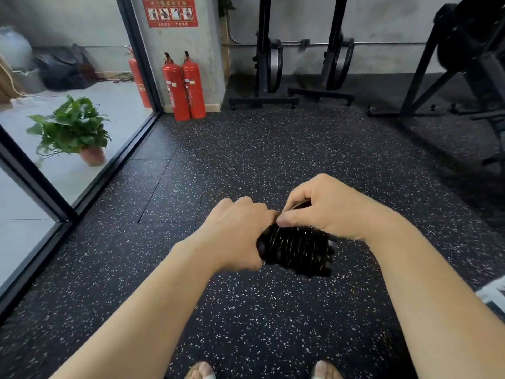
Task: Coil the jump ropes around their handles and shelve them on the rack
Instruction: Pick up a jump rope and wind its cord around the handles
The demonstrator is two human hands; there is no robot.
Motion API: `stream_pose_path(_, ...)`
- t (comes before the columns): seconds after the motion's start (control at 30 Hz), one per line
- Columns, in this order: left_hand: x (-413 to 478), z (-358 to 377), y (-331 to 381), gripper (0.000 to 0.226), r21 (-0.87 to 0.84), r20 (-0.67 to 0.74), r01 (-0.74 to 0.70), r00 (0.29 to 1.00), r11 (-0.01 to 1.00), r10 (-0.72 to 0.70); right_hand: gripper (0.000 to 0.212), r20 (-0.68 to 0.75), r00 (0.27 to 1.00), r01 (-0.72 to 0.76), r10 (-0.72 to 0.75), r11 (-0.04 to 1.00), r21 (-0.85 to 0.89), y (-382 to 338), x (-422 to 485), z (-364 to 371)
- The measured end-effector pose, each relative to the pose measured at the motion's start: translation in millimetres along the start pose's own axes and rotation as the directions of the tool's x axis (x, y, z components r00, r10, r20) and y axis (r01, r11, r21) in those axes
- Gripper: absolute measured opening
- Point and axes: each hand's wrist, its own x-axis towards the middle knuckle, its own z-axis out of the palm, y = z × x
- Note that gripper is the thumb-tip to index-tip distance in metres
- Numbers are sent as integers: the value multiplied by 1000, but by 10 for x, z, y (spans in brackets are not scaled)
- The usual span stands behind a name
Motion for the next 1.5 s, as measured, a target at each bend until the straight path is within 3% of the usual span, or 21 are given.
stream_pose_path(0.1,-50,-63,43,37,-103,63,-71,995,992,78,20,29,999,11,-19,965,263,137,44,-52)
stream_pose_path(0.17,-91,-105,66,35,-261,117,-40,990,964,73,20,80,997,-14,-17,925,378,207,42,-43)
stream_pose_path(0.3,-164,-190,46,34,-700,193,76,978,710,86,26,163,987,-87,1,851,519,277,91,-26)
stream_pose_path(0.4,-179,-174,38,37,-742,171,98,984,664,47,26,193,980,-132,37,851,508,322,152,39)
stream_pose_path(0.43,-182,-165,37,38,-749,167,106,985,654,31,19,179,983,-141,47,813,564,427,194,114)
stream_pose_path(0.47,-186,-159,28,35,-769,170,124,985,628,13,7,154,982,-185,109,703,687,450,201,171)
stream_pose_path(0.53,-186,-160,-7,27,-823,171,168,984,542,-44,18,119,970,-206,210,467,860,447,219,250)
stream_pose_path(0.57,-181,-164,-28,25,-849,160,181,983,496,-86,26,151,971,-218,187,427,878,462,238,268)
stream_pose_path(0.67,-154,-135,-98,49,-895,117,202,967,398,-228,42,279,958,-270,63,530,804,348,264,326)
stream_pose_path(0.73,-155,-120,-123,61,-918,94,194,954,346,-285,42,312,948,-296,67,553,779,313,283,358)
stream_pose_path(0.83,-160,-140,-119,45,-960,64,137,956,245,-287,43,309,946,-311,96,530,789,271,293,424)
stream_pose_path(0.97,-153,-152,-146,56,-994,108,111,945,-7,-310,44,309,945,-317,105,526,789,187,291,445)
stream_pose_path(1.1,-150,-152,-164,60,-979,170,123,936,-165,-310,44,299,945,-322,136,557,765,157,294,471)
stream_pose_path(1.2,-142,-172,-175,47,-952,218,130,924,-279,-315,39,165,962,-267,219,617,740,141,306,488)
stream_pose_path(1.3,-129,-194,-188,43,-903,284,150,911,-403,-297,32,-31,969,-125,247,590,798,90,277,474)
stream_pose_path(1.43,-106,-211,-195,71,-846,345,167,896,-507,-281,34,-220,948,26,229,636,771,8,177,474)
stream_pose_path(1.5,-103,-224,-188,68,-819,366,162,887,-551,-282,33,-309,932,90,189,704,704,-25,123,492)
